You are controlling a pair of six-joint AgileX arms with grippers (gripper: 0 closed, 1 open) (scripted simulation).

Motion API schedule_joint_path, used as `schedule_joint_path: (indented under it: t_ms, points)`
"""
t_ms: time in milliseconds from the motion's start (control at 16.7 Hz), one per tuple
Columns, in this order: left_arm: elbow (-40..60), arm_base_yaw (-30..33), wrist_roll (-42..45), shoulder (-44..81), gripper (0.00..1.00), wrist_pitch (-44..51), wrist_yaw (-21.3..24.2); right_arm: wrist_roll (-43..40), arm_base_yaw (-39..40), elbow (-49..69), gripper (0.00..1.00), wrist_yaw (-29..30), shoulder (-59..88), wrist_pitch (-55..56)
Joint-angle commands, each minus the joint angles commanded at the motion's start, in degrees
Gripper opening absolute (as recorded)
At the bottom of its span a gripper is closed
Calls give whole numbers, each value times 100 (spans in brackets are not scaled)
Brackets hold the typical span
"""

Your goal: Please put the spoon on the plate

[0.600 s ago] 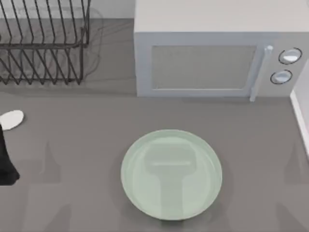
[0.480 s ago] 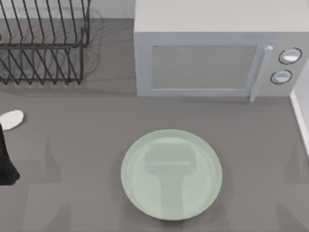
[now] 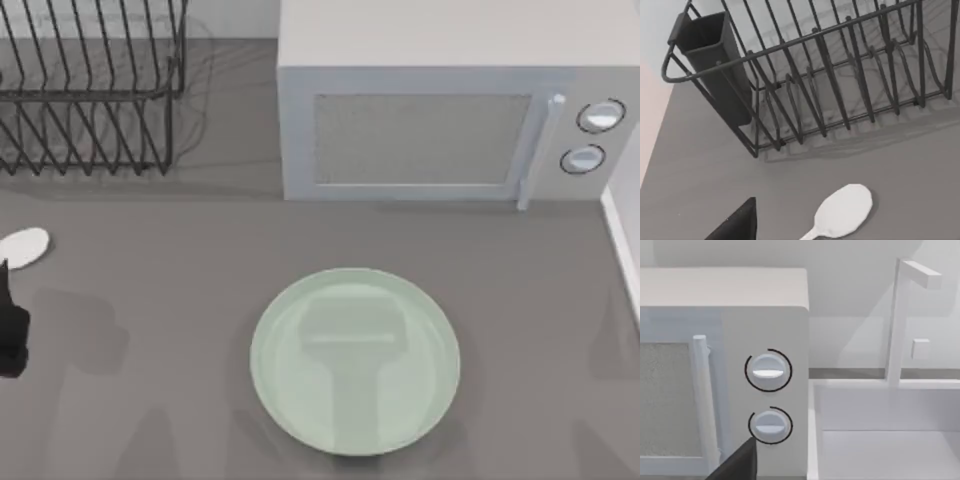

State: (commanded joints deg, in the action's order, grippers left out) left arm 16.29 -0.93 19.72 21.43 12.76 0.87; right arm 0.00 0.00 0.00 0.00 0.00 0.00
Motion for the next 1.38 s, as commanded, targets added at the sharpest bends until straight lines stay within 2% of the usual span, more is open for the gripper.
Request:
schedule_joint_path:
  t_ms: [480,780,960,1140,1380]
  points:
    - [2886,-498,3402,5210,100,2787,-25,0,0,0,100,0,0,0]
    - [4885,-982,4998,7989,100,4285,-94,0,0,0,100,0,0,0]
    - [6056,-1276,5558,8948,100,4854,-116,0,0,0,100,0,0,0]
    - [7012,-1516,5880,9379,100,5172,-116,0,0,0,100,0,0,0]
    - [7553,-1668,6060,9465,100,5303,-109,0,0,0,100,0,0,0]
